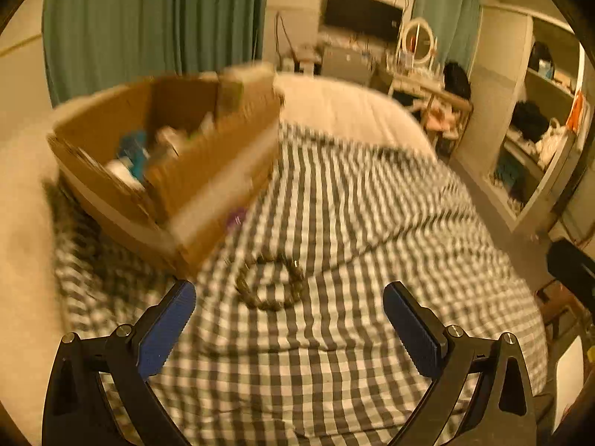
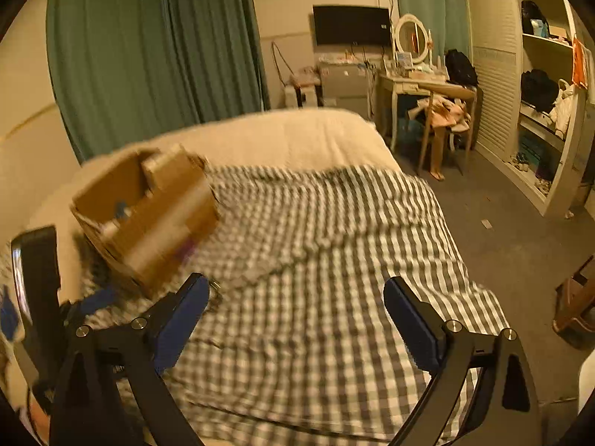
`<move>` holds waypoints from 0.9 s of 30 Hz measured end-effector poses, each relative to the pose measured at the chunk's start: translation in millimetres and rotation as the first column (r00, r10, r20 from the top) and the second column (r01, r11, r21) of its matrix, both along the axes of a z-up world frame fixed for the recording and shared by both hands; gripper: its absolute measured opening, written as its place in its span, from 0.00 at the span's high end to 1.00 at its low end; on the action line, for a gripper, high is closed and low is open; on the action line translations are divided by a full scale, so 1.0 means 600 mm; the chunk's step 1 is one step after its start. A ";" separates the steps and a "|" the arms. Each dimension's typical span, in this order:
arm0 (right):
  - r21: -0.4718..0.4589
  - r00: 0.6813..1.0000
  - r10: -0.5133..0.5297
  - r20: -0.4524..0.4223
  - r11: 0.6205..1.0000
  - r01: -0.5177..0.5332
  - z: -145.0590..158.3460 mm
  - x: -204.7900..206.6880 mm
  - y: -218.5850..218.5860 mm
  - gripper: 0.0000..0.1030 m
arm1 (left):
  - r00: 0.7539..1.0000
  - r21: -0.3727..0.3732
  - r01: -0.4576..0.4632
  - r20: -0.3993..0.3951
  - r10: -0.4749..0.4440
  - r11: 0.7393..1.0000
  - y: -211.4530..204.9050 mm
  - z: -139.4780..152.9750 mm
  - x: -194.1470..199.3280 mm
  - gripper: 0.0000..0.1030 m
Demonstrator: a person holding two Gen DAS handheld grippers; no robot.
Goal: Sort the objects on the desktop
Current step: 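Withdraw both tools and grasp the dark bead bracelet with the left tool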
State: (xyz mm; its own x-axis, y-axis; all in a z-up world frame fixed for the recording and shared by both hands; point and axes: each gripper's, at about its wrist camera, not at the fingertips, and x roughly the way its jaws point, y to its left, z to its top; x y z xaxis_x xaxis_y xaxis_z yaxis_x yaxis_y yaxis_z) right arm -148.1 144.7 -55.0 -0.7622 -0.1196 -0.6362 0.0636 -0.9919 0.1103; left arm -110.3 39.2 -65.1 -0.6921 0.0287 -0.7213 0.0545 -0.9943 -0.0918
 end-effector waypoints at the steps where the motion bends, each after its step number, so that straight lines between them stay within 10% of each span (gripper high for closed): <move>1: 0.002 1.000 -0.002 0.018 1.000 0.002 -0.018 -0.007 0.004 0.07 | 1.000 -0.004 -0.024 0.013 0.024 1.000 -0.001 -0.020 -0.011 0.00; 14: -0.064 0.991 0.000 0.131 0.998 0.008 -0.183 -0.148 -0.016 0.07 | 0.968 0.089 -0.152 0.217 0.130 0.984 -0.035 -0.153 -0.126 0.00; 22: -0.153 0.987 0.023 0.157 0.988 0.001 -0.232 -0.177 -0.021 0.07 | 0.969 -0.030 -0.148 0.195 0.151 0.989 -0.014 -0.183 -0.160 0.00; 25: -0.179 0.987 0.002 0.160 0.983 0.027 -0.233 -0.173 -0.012 0.07 | 0.976 -0.077 -0.103 0.182 0.115 0.992 -0.006 -0.173 -0.154 0.25; 27: -0.175 0.988 -0.017 0.151 0.984 0.043 -0.227 -0.167 -0.009 0.07 | 0.979 -0.051 -0.089 0.177 0.097 0.995 -0.008 -0.163 -0.142 0.68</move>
State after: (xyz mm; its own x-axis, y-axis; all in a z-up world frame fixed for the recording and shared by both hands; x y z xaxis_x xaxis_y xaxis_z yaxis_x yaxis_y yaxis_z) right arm -248.1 139.4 -190.9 -0.6662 -0.2191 -0.7129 0.0039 -0.9569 0.2904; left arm -195.6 34.5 -162.7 -0.5496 -0.0633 -0.8330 0.1585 -0.9869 -0.0296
